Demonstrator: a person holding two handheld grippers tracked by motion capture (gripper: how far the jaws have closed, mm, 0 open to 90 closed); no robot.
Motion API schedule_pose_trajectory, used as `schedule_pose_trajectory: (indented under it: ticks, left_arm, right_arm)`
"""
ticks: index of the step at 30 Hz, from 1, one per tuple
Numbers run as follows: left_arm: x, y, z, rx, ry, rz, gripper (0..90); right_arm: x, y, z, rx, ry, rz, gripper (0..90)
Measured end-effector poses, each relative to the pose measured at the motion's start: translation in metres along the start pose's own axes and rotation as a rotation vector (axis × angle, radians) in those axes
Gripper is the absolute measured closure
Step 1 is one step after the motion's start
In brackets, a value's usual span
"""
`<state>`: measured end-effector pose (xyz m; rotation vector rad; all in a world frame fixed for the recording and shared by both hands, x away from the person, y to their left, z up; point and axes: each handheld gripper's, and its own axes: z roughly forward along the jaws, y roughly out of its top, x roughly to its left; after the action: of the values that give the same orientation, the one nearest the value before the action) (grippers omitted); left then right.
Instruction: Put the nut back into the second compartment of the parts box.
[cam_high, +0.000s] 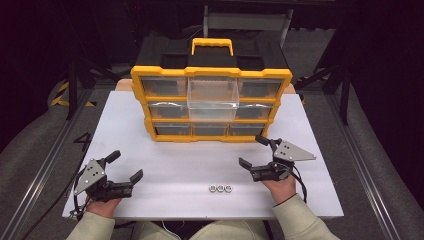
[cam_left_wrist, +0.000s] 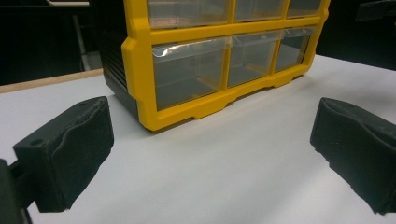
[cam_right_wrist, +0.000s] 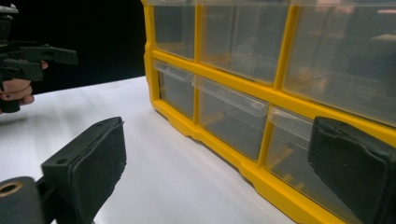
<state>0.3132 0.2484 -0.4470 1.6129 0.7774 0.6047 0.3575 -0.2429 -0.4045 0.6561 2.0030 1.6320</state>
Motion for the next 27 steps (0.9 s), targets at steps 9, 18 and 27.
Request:
schedule_pose_trajectory:
  ticks: [9,18,27]
  left_arm:
    - [0.001,0.000,-0.001,0.008,0.003,-0.006,0.4]
    - [0.001,0.001,0.000,0.009,-0.002,-0.005,0.4]
    - [0.001,0.001,-0.001,0.004,0.001,-0.002,0.4]
  right_arm:
    - [0.006,0.026,0.017,0.130,0.103,-0.055,5.0]
    - [0.012,0.049,0.025,0.408,0.201,-0.105,9.0]
    - [0.024,0.074,0.038,0.637,0.253,-0.215,9.1]
